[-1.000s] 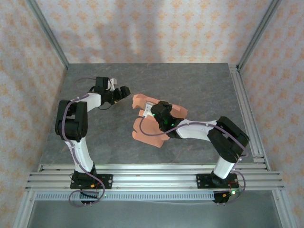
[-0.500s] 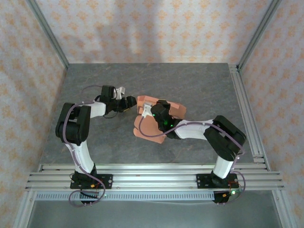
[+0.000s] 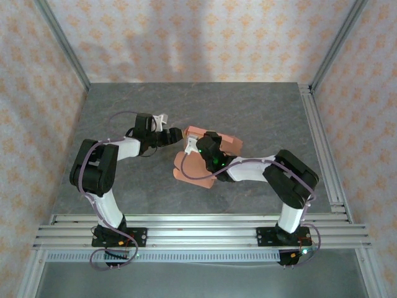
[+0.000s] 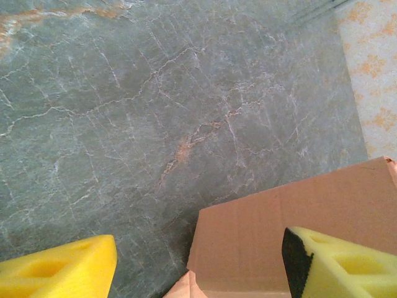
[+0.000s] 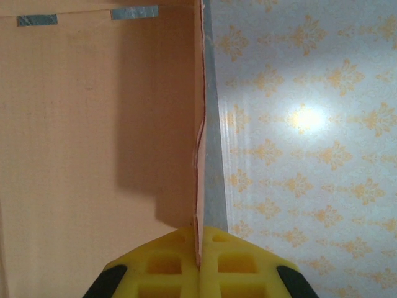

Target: Fold the paper box

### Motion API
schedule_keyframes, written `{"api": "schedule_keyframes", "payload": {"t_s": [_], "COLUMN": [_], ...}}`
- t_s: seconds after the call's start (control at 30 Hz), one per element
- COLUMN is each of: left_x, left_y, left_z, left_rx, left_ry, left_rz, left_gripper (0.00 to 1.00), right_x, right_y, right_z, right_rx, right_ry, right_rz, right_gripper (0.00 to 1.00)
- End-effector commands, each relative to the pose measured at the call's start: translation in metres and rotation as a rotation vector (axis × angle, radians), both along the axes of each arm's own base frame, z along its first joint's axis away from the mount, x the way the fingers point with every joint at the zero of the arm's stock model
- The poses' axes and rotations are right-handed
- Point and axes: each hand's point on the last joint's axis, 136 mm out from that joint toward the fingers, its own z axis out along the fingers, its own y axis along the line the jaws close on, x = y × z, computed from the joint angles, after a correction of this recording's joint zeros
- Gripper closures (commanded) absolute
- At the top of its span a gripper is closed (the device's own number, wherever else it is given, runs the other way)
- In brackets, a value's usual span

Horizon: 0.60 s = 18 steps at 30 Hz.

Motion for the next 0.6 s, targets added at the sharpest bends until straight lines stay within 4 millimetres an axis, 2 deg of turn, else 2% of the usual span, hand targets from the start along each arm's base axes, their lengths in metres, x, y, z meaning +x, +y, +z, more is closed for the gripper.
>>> {"api": "schedule_keyframes", "payload": {"t_s": [0.0, 0.27, 0.57], "left_x": [0.0, -0.015, -0.022], "left_y": [0.0, 0.008, 0.009], "left_z": [0.002, -0.002, -0.005], "left_rx": [0.027, 0.103, 0.122], "left_ry": [-0.053, -0.057, -0.047], "left_rz": [-0.018, -0.017, -0.024], "left_gripper": [0.28, 0.27, 0.27], "right_x": [0.004, 0.007, 0.009], "right_y": [0.005, 0.005, 0.011], "right_z": [-0.004, -0.015, -0.009], "right_rx": [0.015, -0.041, -0.043], "right_ry": [0.003, -0.031, -0.093], "right_rz": [-0.002, 0.008, 0.028], "right_gripper": [1.0, 1.0, 1.0]}}
